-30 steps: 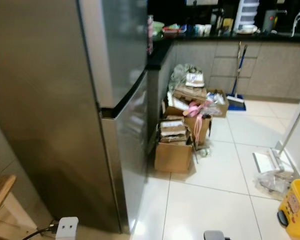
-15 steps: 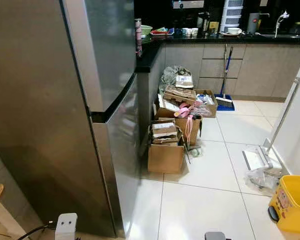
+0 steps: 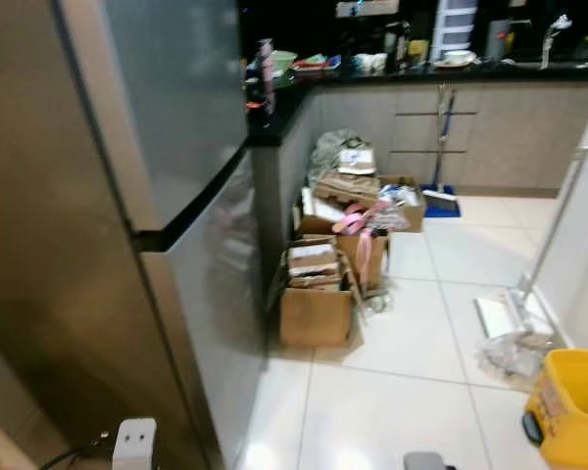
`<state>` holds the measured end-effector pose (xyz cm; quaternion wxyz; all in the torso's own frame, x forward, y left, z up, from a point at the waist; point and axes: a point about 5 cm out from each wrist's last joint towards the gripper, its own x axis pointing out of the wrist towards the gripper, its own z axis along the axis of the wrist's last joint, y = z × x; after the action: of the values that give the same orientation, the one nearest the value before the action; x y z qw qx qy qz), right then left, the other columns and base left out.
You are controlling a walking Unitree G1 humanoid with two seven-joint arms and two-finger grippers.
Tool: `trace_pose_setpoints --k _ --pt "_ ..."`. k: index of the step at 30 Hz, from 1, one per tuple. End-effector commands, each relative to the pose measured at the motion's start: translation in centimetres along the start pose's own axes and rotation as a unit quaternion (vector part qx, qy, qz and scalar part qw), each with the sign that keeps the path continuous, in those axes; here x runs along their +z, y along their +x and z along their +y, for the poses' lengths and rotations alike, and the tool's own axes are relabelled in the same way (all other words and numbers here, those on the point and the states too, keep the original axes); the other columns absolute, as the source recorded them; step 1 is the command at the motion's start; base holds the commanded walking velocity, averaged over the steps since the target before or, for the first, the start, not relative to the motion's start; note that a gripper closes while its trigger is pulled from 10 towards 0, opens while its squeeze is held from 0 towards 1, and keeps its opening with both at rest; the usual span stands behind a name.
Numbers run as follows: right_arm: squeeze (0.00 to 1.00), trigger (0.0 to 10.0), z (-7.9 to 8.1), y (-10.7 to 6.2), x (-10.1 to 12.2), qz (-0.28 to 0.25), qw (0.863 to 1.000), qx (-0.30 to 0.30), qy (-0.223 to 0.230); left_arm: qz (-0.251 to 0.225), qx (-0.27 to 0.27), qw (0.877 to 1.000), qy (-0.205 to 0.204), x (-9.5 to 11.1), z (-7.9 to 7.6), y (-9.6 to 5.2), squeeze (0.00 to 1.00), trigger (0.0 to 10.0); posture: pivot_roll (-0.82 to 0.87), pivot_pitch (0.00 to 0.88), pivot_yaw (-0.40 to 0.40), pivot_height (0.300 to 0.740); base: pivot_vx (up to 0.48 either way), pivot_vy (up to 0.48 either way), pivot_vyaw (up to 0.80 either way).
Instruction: Restocking fridge
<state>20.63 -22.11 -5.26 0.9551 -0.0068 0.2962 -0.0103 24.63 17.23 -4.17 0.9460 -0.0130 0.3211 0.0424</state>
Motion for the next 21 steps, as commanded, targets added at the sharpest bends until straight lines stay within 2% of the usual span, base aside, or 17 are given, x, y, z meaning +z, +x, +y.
trace_pose_setpoints --k 1,8,16,19,21 --pt "0.0 10.0 0.5 -0.1 -0.2 -0.002 1.0 0.006 0.004 0.021 0.008 1.0 0.005 -1.0 0.6 -0.2 0.0 10.0 -0.07 0.05 0.04 0.74 0.0 0.0 0.0" --pt "0.0 10.0 0.8 0.0 -0.1 -0.007 1.0 0.007 0.006 0.024 0.006 1.0 -0.004 -1.3 0.6 -0.3 0.0 10.0 -0.07 0.055 0.047 0.74 0.0 0.0 0.0" --pt "0.0 10.0 0.9 -0.1 -0.1 -0.009 1.0 0.008 0.005 0.032 0.005 0.999 -0.007 -1.4 0.6 -0.3 0.0 10.0 -0.07 0.059 0.046 0.74 0.0 0.426 0.0" --pt "0.0 10.0 0.8 -0.1 -0.1 -0.011 1.0 0.006 0.003 0.013 0.001 1.0 0.023 -0.8 0.7 -0.2 0.0 10.0 -0.08 0.067 0.048 0.74 0.0 0.16 0.0" --pt "0.0 10.0 0.7 -0.1 0.0 -0.013 1.0 0.002 0.005 -0.008 -0.012 0.999 0.028 0.1 0.2 -0.1 0.0 10.0 -0.08 0.067 0.048 0.74 0.0 0.0 0.0"
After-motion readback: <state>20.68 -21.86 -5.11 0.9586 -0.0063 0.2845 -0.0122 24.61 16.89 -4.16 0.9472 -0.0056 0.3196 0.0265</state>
